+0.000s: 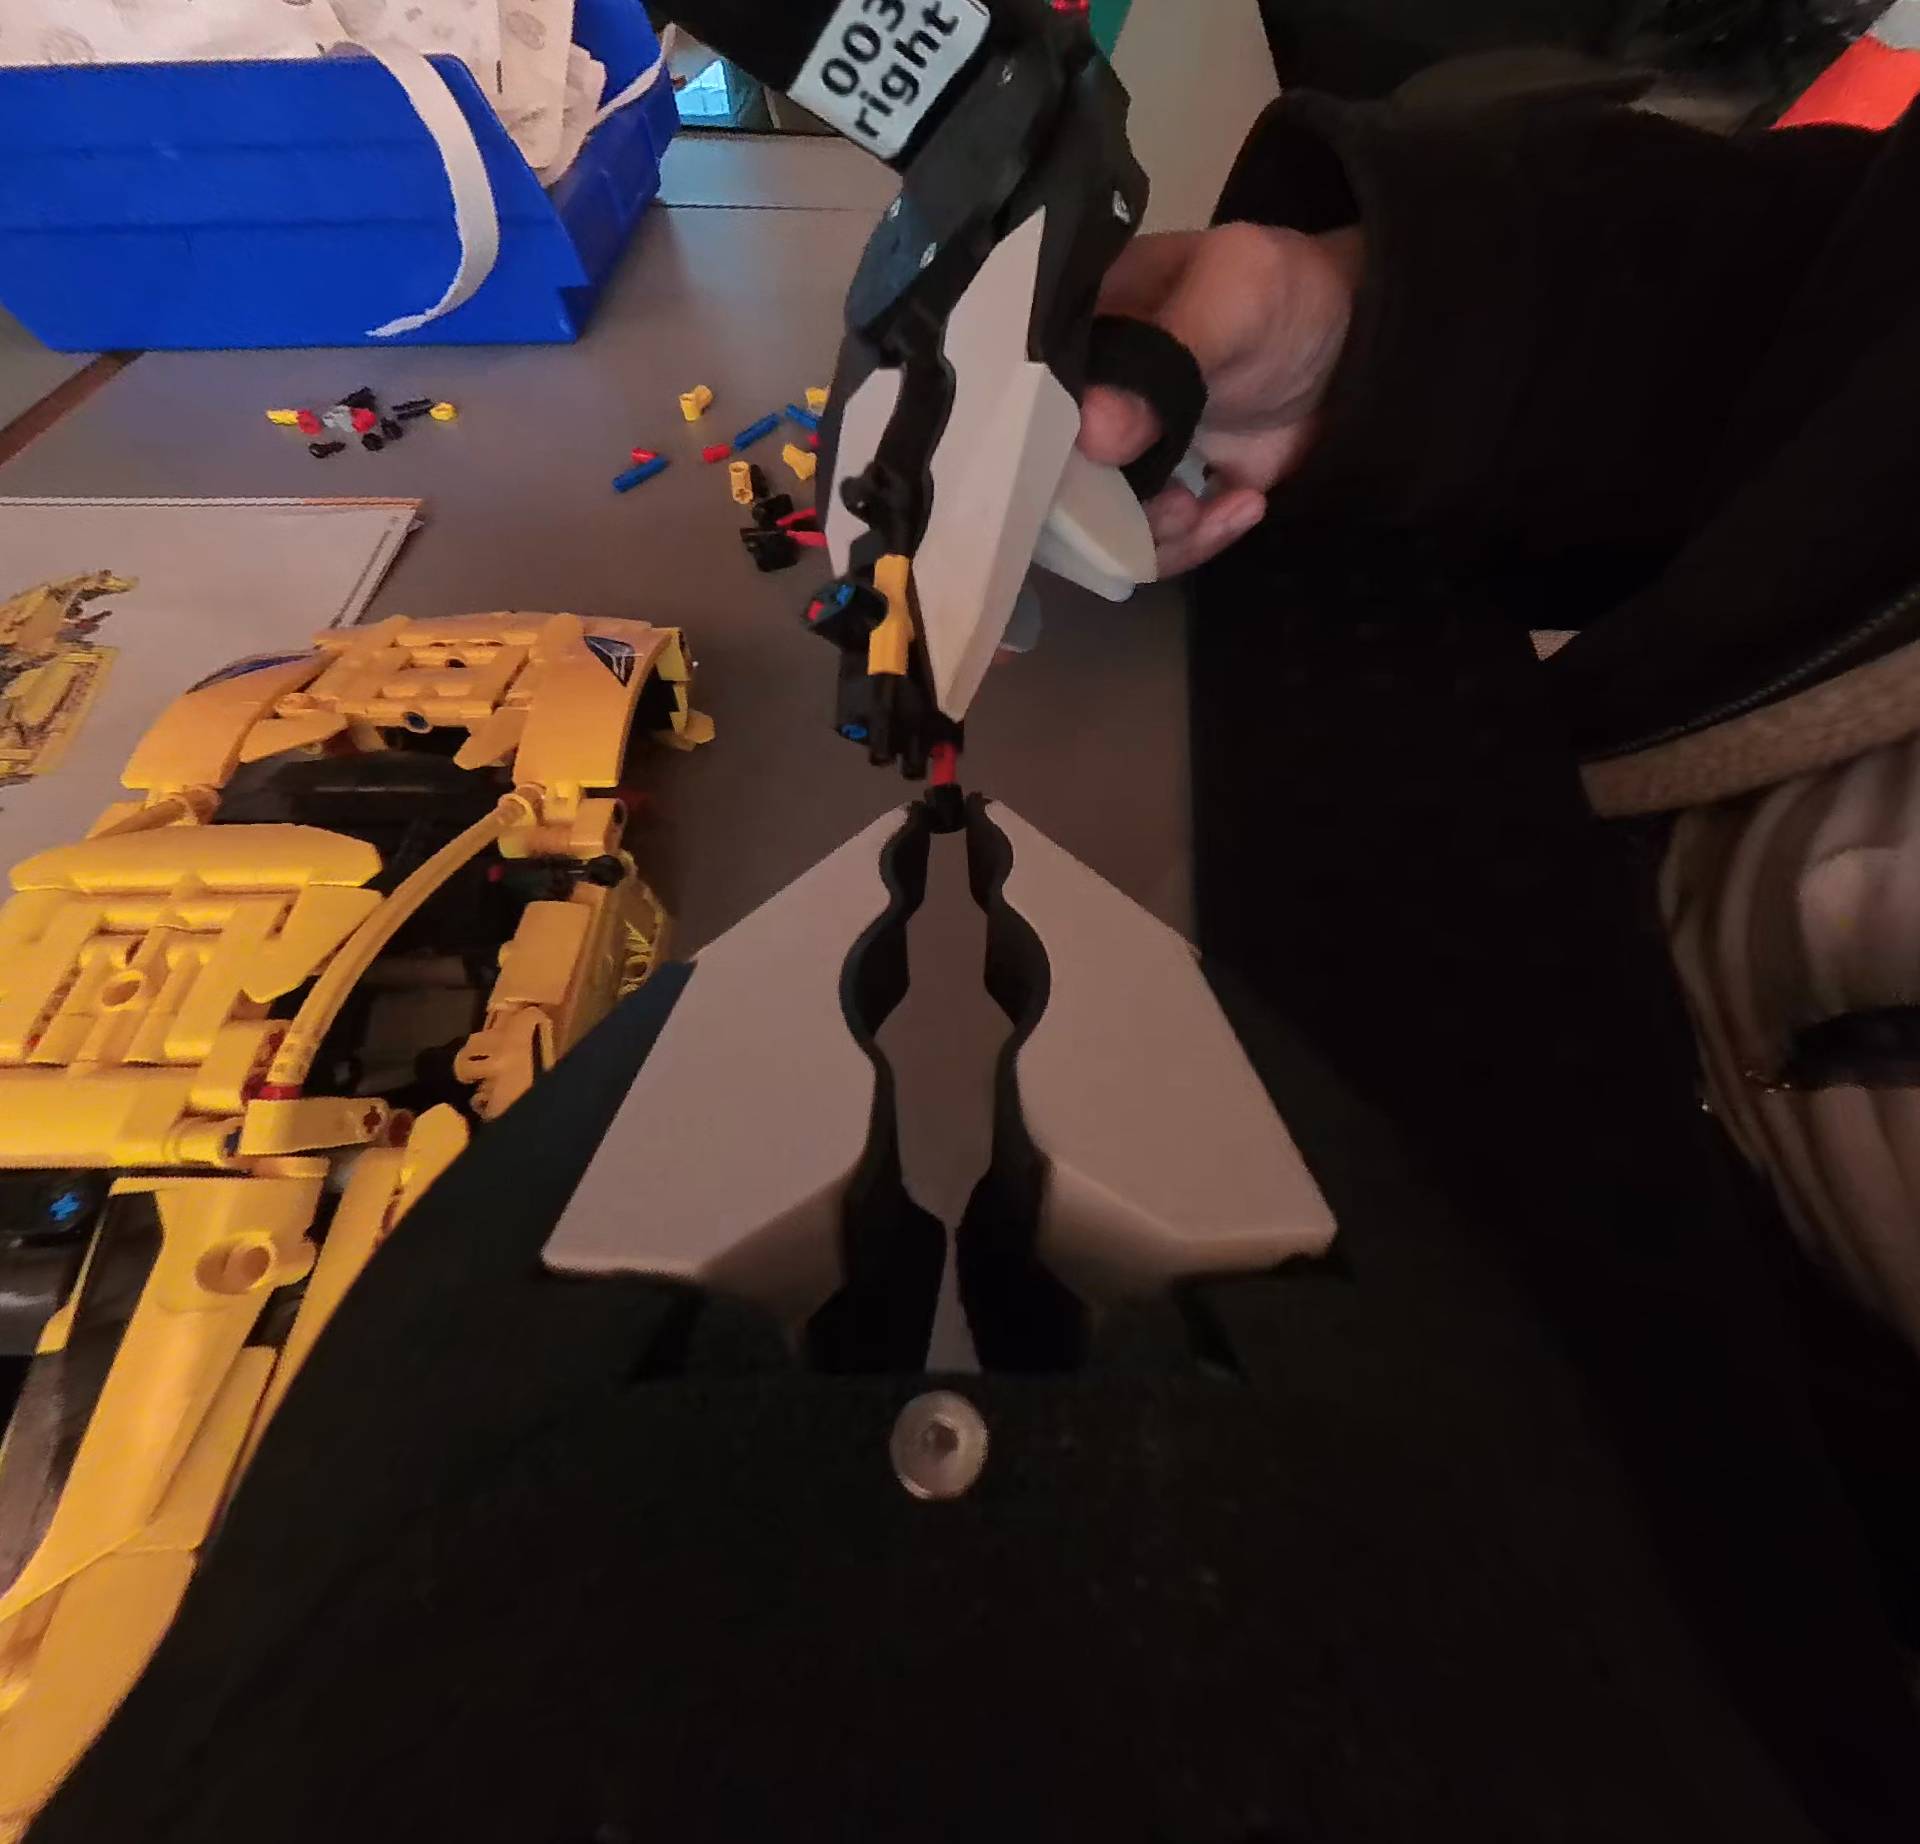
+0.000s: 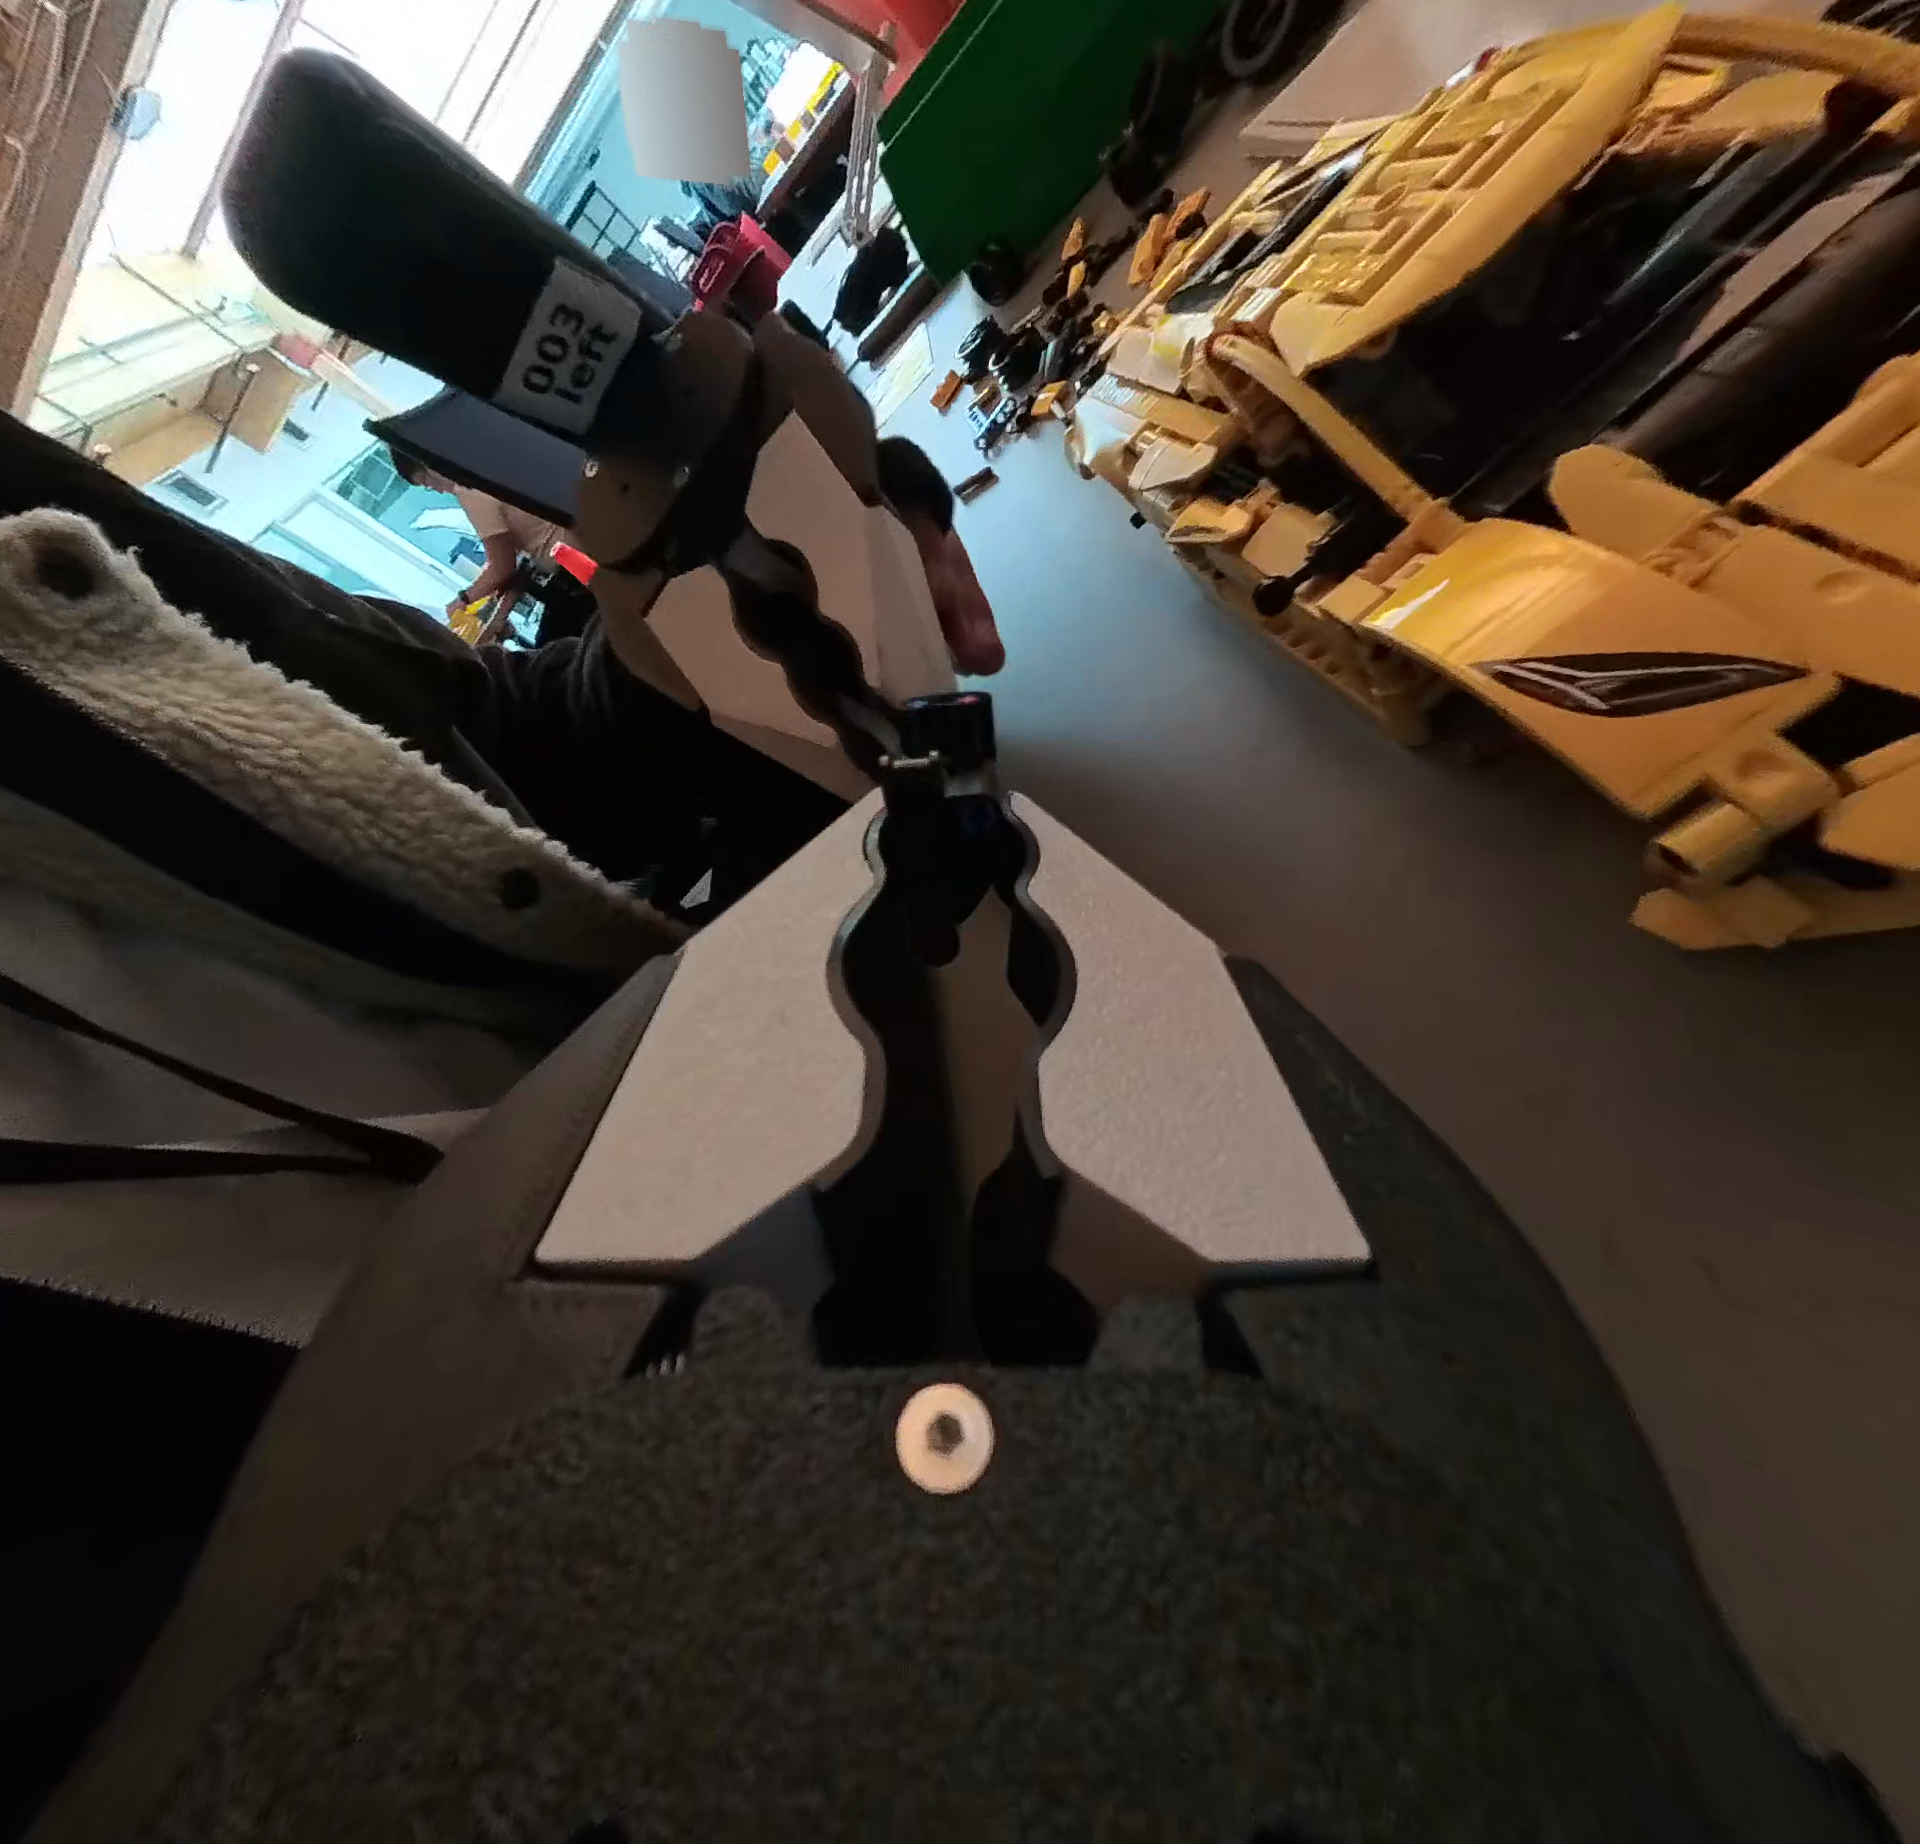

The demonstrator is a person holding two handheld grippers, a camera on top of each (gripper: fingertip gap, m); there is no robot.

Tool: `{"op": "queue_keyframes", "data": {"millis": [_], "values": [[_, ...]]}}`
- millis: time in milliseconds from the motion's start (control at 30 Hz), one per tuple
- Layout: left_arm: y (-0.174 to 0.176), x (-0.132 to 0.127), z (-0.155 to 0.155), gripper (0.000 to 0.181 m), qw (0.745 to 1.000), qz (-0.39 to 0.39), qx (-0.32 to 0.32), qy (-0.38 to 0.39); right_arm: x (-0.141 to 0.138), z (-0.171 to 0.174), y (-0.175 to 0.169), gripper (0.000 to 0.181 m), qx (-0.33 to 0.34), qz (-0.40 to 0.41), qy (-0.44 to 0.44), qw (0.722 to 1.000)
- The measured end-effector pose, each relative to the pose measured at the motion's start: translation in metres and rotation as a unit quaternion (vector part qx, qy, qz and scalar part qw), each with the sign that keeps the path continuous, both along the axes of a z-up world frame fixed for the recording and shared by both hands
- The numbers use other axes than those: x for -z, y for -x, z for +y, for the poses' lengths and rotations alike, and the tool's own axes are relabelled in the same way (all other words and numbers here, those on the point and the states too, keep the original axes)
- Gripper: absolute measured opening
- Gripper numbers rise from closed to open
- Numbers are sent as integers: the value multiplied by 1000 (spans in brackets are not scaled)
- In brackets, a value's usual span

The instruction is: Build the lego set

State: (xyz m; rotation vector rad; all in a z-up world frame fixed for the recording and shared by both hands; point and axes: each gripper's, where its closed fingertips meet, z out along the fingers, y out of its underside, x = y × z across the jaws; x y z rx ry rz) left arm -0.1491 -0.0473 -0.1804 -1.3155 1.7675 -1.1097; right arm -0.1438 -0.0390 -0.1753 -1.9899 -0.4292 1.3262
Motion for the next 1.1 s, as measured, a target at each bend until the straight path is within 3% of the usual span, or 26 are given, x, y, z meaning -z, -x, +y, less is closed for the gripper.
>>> {"op": "queue_keyframes", "data": {"millis": [233, 367, 533, 1100], "values": [[0, 3, -2, 6, 1000, 10, 7, 16, 4, -2, 2, 14, -7, -6, 7, 1000], [2, 5, -9, 6, 997, 21, 32, 74, 6, -8, 3, 14, -27, -19, -1, 999], [4, 14, -18, 6, 993, 49, 54, 91, 17, -16, 8, 14, -55, -70, -21, 996], [0, -12, -11, 5, 979, -3, 48, 197, -5, -10, 8, 14, -32, -1, -32, 999]]}}
